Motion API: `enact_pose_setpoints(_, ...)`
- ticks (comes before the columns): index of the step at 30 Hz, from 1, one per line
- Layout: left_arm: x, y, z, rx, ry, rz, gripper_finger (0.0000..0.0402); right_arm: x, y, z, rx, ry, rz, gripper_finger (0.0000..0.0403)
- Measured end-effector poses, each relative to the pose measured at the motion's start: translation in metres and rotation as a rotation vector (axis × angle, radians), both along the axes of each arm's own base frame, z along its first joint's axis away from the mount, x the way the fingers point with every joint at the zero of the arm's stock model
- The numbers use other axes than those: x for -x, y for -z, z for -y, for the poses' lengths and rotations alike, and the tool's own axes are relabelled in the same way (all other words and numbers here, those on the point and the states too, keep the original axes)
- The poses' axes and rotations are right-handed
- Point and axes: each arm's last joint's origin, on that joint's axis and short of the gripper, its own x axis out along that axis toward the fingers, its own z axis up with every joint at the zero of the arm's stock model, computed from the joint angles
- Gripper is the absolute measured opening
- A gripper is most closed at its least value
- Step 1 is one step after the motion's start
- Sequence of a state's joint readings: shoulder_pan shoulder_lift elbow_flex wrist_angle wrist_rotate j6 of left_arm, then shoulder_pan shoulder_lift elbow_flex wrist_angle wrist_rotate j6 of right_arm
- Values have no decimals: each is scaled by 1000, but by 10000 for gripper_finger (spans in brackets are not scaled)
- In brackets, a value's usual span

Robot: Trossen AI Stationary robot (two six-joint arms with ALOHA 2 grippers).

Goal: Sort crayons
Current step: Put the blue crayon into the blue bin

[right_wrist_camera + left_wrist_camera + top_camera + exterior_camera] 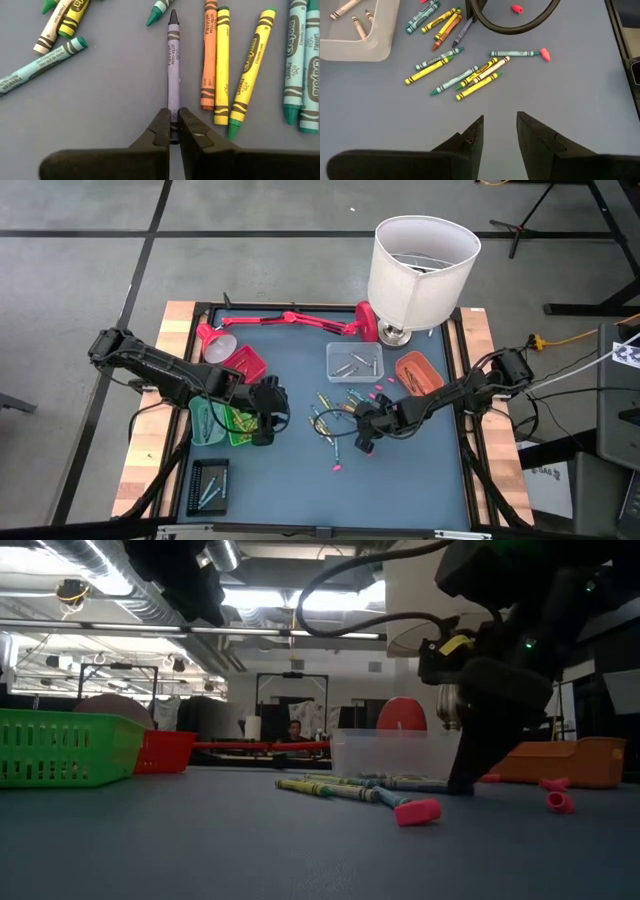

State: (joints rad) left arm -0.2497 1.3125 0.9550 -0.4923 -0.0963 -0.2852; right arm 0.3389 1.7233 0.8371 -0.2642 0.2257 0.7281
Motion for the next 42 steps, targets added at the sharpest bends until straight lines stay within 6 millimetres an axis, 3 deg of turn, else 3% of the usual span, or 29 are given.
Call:
enact_pose_setpoints(18,-1,-1,0,5,0,19,101,-5,-37,-2,-55,-50,215,18)
enact_pose_setpoints(34,-9,-10,2,29,4,134,101,-31,-86,-8,201,-245,736,19)
enact_pose_setpoints(42,-16,-18,4,13,43,252,101,-35,-100,-9,297,-308,863,19)
